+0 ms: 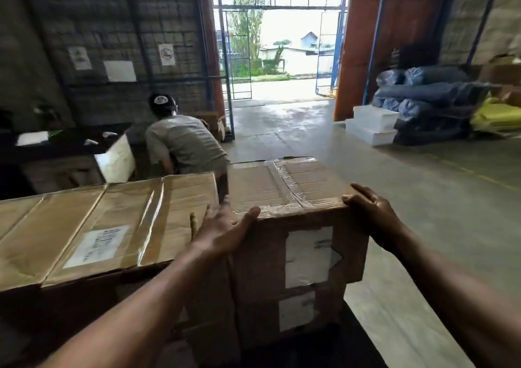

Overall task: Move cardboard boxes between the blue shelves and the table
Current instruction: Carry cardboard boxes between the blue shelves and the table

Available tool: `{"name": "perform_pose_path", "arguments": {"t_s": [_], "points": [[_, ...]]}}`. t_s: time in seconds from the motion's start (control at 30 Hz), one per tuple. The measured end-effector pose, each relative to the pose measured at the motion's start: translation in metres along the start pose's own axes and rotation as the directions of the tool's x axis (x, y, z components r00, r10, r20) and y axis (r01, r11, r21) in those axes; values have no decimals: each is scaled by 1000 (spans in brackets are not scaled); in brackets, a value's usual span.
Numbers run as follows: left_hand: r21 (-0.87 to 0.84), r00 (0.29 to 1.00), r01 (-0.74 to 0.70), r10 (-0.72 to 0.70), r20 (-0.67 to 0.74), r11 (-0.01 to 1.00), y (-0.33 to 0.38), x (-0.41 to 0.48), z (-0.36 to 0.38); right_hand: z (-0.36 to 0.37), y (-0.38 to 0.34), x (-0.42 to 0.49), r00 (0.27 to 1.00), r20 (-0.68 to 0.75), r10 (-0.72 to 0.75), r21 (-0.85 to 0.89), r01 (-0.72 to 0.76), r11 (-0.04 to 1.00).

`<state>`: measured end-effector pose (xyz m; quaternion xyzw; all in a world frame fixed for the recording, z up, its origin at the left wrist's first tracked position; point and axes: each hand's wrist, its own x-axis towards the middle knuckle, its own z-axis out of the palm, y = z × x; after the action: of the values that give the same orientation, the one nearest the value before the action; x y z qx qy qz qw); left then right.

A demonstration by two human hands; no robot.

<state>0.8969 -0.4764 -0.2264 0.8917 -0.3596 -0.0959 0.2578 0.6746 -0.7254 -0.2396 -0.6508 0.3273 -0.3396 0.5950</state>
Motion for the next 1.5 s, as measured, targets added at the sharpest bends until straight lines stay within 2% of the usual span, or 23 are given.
{"name": "perform_pose_path", "arguments": {"t_s": [0.1, 0.23, 0.3, 0.37, 0.47, 0.53, 0.63, 0.7, 0.87, 0.93, 1.0, 1.07, 1.2, 1.37, 1.43, 1.5], "points": [[231, 997, 42, -55, 50, 972, -4, 0, 11, 16, 27, 12, 997, 54, 54, -13, -54, 998], [290, 996, 47, -65, 53, 956, 1, 5, 16, 20, 29, 18, 996, 72, 59, -50, -56, 997], [249, 996, 44, -63, 67, 967, 2, 5, 11, 17, 22, 17, 993, 93, 68, -135, -55, 989], [129, 995, 46, -58, 87, 991, 0, 4, 2, 19, 13, 12, 998, 49, 45, -274, -30, 961], [-78, 993, 56, -48, 105, 995, -10, -1, -22, 45, -11, -4, 978, -109, -179, -498, 102, 861], [-125, 994, 54, -42, 97, 991, -30, -9, -41, 81, -29, -22, 933, -111, -342, -576, 220, 787], [-167, 992, 77, -59, 114, 983, -80, -26, -73, 153, -49, -57, 900, -30, -436, -569, 343, 748], [-100, 990, 74, -61, 124, 992, -127, -40, -98, 212, -54, -86, 898, 33, -439, -539, 386, 749], [254, 998, 16, -31, 58, 967, -266, -79, -166, 373, -45, -167, 886, 233, -401, -492, 463, 737], [309, 999, 34, -43, 23, 950, -318, -97, -192, 429, -38, -193, 880, 308, -361, -498, 473, 727], [304, 996, 91, -92, -13, 948, -362, -110, -217, 476, -31, -214, 876, 362, -319, -594, 481, 645], [269, 982, 188, -172, -82, 945, -398, -117, -238, 509, -25, -228, 880, 376, -290, -696, 474, 539], [134, 938, 283, -245, -247, 950, -438, -127, -254, 542, -19, -249, 906, 304, -295, -777, 415, 473], [-156, 844, 245, -290, -451, 957, -459, -144, -268, 559, -24, -272, 901, 173, -399, -703, 396, 590], [-272, 823, 214, -323, -467, 938, -472, -150, -279, 561, -27, -277, 903, 97, -419, -710, 358, 607], [-389, 831, 188, -357, -427, 902, -487, -159, -286, 562, -30, -278, 923, 65, -378, -752, 295, 589]]}}
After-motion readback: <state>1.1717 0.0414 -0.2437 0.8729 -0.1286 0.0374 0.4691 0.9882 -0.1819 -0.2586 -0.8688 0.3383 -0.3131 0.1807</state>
